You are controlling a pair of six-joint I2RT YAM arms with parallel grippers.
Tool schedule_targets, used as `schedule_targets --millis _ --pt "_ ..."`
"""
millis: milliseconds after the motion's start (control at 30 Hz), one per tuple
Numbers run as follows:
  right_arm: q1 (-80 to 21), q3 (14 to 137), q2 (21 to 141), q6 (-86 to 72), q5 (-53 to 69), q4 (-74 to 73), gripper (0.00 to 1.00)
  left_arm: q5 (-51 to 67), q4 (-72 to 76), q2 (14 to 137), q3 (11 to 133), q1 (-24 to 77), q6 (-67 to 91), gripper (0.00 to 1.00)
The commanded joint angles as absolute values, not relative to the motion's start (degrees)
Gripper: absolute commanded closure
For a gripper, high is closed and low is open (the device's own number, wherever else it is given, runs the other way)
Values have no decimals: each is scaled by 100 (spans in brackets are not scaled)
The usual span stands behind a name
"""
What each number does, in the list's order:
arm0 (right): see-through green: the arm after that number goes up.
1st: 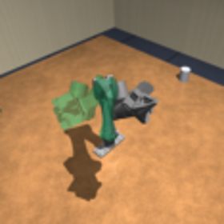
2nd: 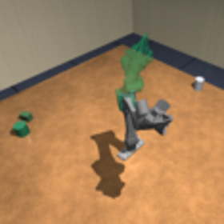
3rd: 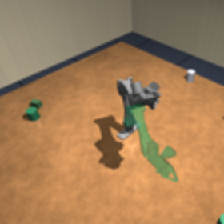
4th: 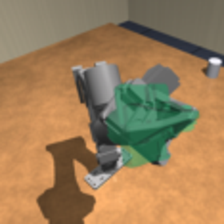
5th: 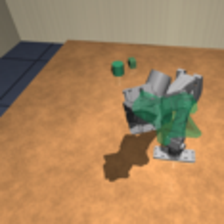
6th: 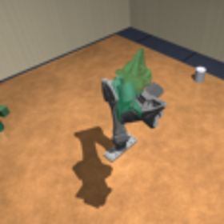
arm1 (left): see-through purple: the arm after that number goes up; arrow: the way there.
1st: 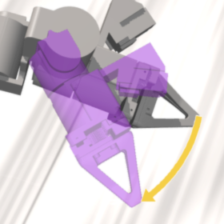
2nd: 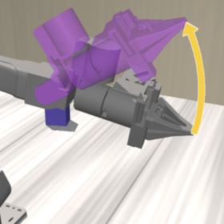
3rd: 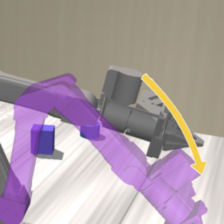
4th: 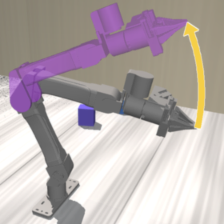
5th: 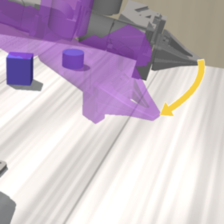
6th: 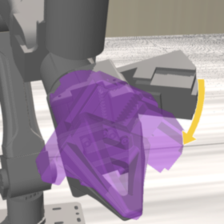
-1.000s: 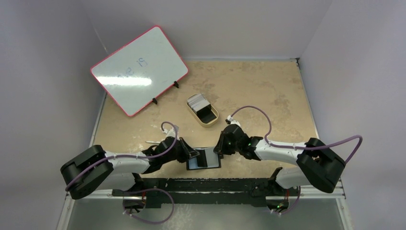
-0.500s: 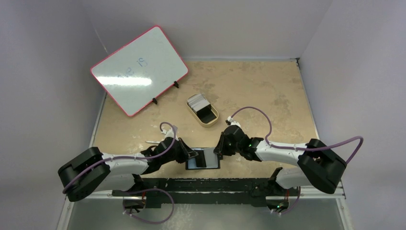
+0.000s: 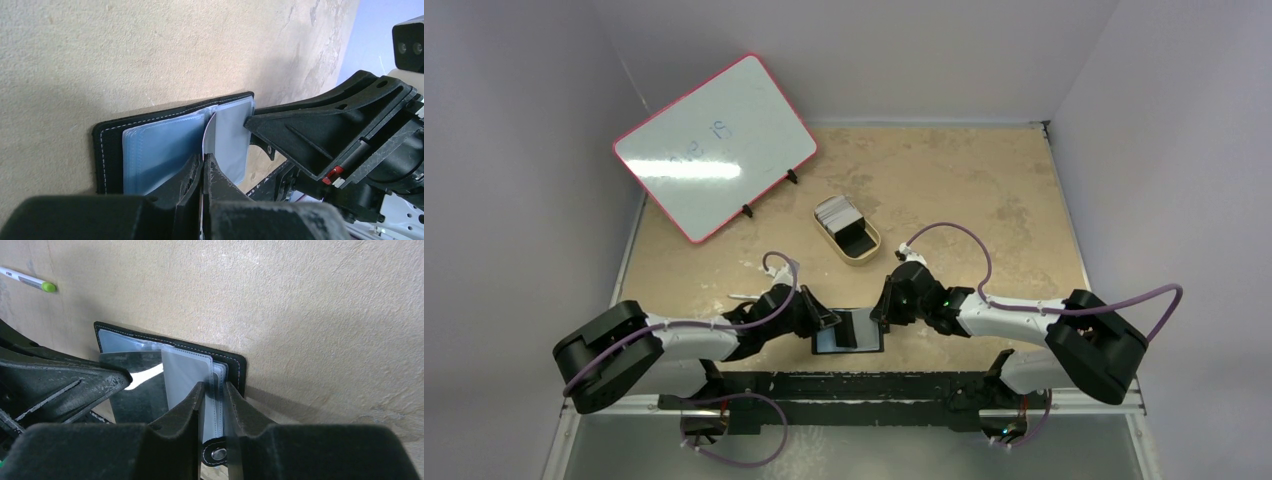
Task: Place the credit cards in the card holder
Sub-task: Insert the credit card into the card holder.
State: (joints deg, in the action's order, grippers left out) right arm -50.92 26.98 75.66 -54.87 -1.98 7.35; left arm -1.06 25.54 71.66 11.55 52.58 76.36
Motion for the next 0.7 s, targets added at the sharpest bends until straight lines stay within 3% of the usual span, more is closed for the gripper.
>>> schedule_targets --millis 0,667 --pt "-5164 2715 7497 -5528 -132 719 78 -383 2247 7135 1348 5282 7214 100" --pt "-5194 2642 7462 -5542 -149 717 74 -476 1381 7341 1958 5282 5864 100"
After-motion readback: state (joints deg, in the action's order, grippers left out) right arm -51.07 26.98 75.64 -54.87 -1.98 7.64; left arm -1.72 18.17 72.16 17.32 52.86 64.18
